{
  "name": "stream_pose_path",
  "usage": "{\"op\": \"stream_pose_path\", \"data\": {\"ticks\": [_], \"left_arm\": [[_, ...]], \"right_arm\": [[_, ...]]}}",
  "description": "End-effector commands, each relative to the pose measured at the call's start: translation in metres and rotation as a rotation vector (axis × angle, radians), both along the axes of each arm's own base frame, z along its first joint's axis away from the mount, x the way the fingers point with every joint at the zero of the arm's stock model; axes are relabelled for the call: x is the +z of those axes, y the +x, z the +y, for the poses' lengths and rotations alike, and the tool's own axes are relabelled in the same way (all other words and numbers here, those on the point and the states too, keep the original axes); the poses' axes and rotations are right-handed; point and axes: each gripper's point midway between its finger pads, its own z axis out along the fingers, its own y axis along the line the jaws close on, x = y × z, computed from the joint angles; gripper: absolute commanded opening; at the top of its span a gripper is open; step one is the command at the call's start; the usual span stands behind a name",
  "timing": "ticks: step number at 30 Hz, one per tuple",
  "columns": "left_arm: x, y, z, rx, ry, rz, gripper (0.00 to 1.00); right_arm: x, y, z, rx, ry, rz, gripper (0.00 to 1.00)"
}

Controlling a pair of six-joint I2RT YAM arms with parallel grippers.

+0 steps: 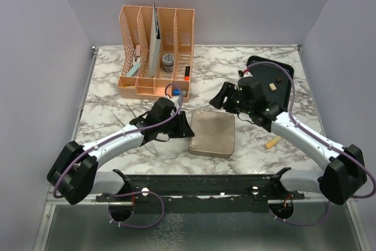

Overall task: Pack the chocolate
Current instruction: Close the box lid on the packing box.

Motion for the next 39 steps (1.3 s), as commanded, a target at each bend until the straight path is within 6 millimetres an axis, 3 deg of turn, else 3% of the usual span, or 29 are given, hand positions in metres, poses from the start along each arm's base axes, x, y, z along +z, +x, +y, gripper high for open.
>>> {"op": "stream_pose_path", "data": {"ticks": [1, 4, 8, 12, 17, 22, 27, 33, 36, 39], "left_arm": [[0.044, -0.010, -0.031, 0.012, -0.137, -0.080, 0.36], [0.057, -0.002, -0.024, 0.040, -0.111, -0.154, 0.40], [0.067, 0.029, -0.004, 0.090, 0.052, -0.313, 0.53], [0.077, 0.057, 0.001, 0.087, 0.126, -0.372, 0.58], [0.079, 0.077, 0.005, 0.093, 0.135, -0.365, 0.58], [0.067, 0.073, 0.015, 0.068, 0.091, -0.321, 0.58], [0.056, 0.070, 0.031, 0.071, 0.068, -0.292, 0.58], [0.040, 0.066, 0.024, 0.032, 0.022, -0.219, 0.57], [0.034, 0.064, 0.016, 0.022, -0.019, -0.184, 0.55], [0.035, 0.062, 0.006, 0.009, -0.067, -0.179, 0.52]], "right_arm": [[-0.026, -0.019, -0.051, -0.152, -0.146, 0.053, 0.67], [-0.030, -0.028, -0.063, -0.188, -0.158, 0.056, 0.73], [-0.044, -0.030, -0.069, -0.201, -0.183, 0.074, 0.78], [-0.061, -0.026, -0.067, -0.180, -0.199, 0.102, 0.76], [-0.082, -0.016, -0.067, -0.144, -0.254, 0.141, 0.71], [-0.098, -0.009, -0.052, -0.031, -0.270, 0.144, 0.63], [-0.102, 0.003, -0.019, 0.177, -0.238, 0.078, 0.61], [-0.106, 0.020, 0.008, 0.340, -0.245, 0.036, 0.54], [-0.101, 0.026, 0.015, 0.357, -0.238, 0.050, 0.55], [-0.080, 0.035, 0.006, 0.252, -0.256, 0.059, 0.66]]}}
